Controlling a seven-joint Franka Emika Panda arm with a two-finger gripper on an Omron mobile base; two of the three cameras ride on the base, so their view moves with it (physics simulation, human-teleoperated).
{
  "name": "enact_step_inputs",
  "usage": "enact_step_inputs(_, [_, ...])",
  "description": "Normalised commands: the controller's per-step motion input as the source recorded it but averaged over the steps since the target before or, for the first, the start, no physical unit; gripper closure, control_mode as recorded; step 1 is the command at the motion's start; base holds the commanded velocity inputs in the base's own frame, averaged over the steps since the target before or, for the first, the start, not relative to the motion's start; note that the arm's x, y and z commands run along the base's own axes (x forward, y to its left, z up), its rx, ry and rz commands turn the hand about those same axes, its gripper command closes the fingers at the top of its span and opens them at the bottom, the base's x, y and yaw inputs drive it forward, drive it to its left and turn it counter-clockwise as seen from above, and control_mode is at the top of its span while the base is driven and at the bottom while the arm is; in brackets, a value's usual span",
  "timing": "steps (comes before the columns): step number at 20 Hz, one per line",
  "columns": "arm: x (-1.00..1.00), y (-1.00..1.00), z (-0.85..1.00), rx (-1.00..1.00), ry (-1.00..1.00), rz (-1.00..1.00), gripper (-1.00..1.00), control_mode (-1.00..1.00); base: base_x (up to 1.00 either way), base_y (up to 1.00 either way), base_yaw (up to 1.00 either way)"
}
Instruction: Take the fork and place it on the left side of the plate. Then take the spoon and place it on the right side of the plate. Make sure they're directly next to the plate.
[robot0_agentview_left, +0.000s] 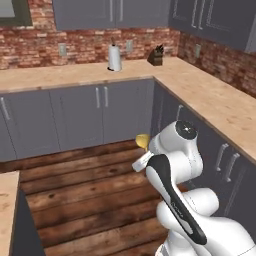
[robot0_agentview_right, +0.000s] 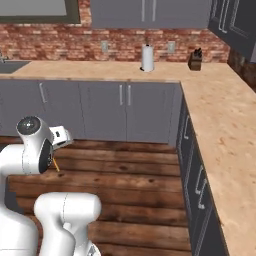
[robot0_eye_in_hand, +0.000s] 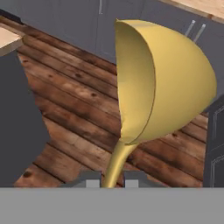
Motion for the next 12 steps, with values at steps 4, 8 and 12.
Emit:
enact_step_inputs(4, [0.00, 0.00, 0.00, 0.00, 0.00, 0.00, 1.00, 1.00, -1.00, 0.18, 0.00])
enact_step_inputs(8, [0.00, 0.00, 0.00, 0.00, 0.00, 0.00, 1.00, 1.00, -1.00, 0.34, 0.02])
enact_step_inputs(12, [0.00, 0.00, 0.00, 0.00, 0.00, 0.00, 1.00, 1.00, -1.00, 0.42, 0.03])
